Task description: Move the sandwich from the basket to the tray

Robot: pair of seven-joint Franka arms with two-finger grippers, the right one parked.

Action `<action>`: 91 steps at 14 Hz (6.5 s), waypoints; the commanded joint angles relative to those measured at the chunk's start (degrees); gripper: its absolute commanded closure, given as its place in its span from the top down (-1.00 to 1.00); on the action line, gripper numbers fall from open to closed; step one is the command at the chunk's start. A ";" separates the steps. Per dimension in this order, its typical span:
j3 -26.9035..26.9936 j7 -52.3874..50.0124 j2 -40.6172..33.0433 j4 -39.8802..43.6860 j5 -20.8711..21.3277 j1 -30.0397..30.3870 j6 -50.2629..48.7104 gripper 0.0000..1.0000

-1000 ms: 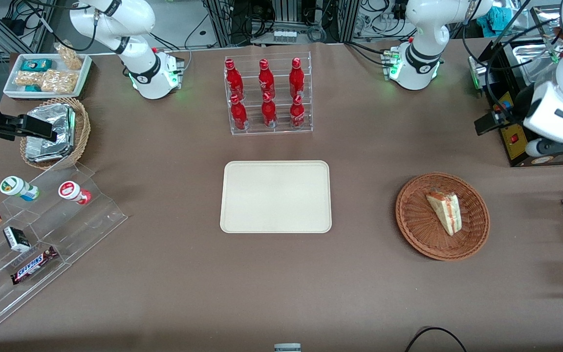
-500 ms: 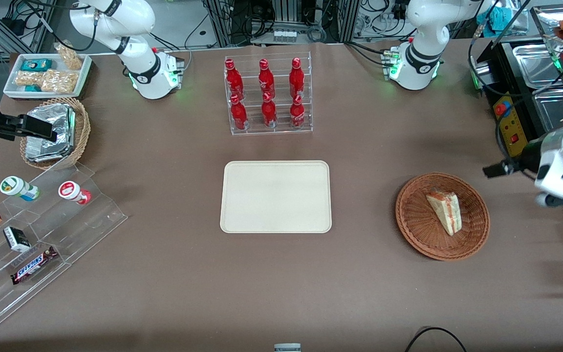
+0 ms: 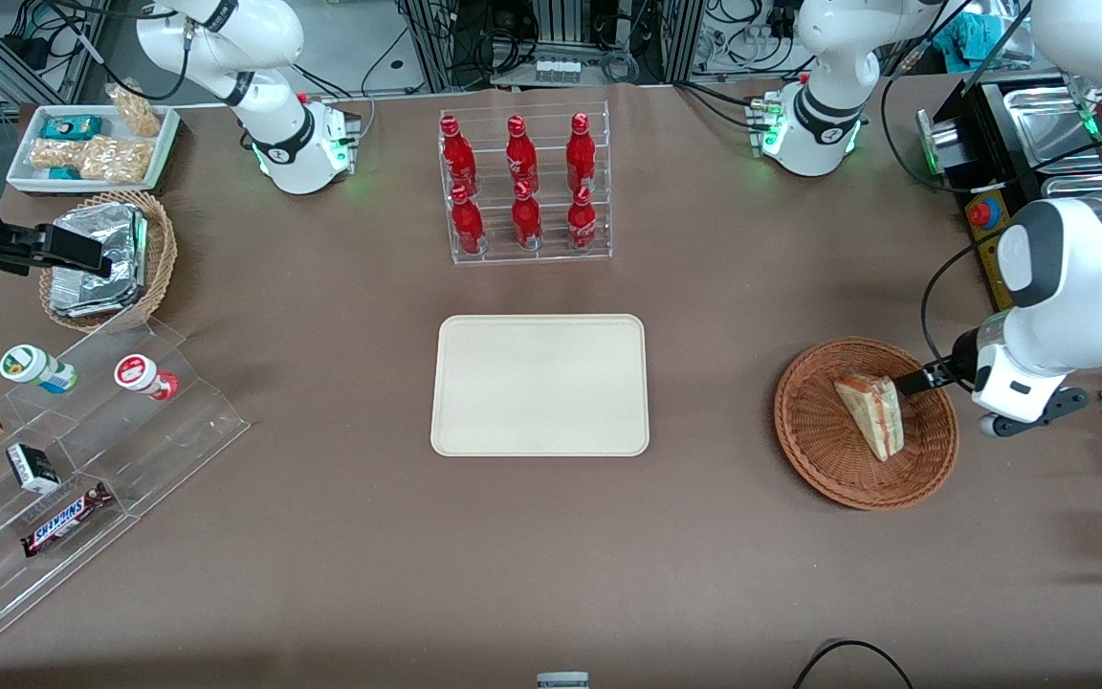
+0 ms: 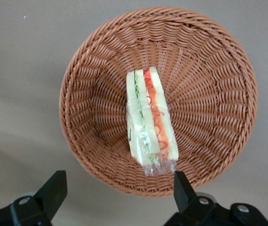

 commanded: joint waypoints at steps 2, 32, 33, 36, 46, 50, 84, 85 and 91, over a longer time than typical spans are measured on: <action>-0.77 -5.24 1.89 -0.81 -0.03 -0.99 4.67 1.00; -0.42 -5.77 8.22 -4.07 0.59 -1.71 13.65 -0.57; -0.42 -5.68 8.04 -3.63 0.59 -1.62 13.65 -0.63; -0.50 -5.07 7.16 -0.39 0.50 -1.70 10.60 -0.70; -18.67 -6.19 7.24 7.97 0.41 -4.87 -6.66 -0.57; -21.95 -14.62 11.28 12.35 1.98 -13.02 -6.39 -0.52; -19.57 -40.67 18.52 27.67 21.16 -15.80 -12.70 1.00; -19.58 -37.79 17.20 27.66 20.29 -13.94 -14.37 1.00; -19.49 -17.84 12.71 27.84 16.67 -1.99 -24.39 1.00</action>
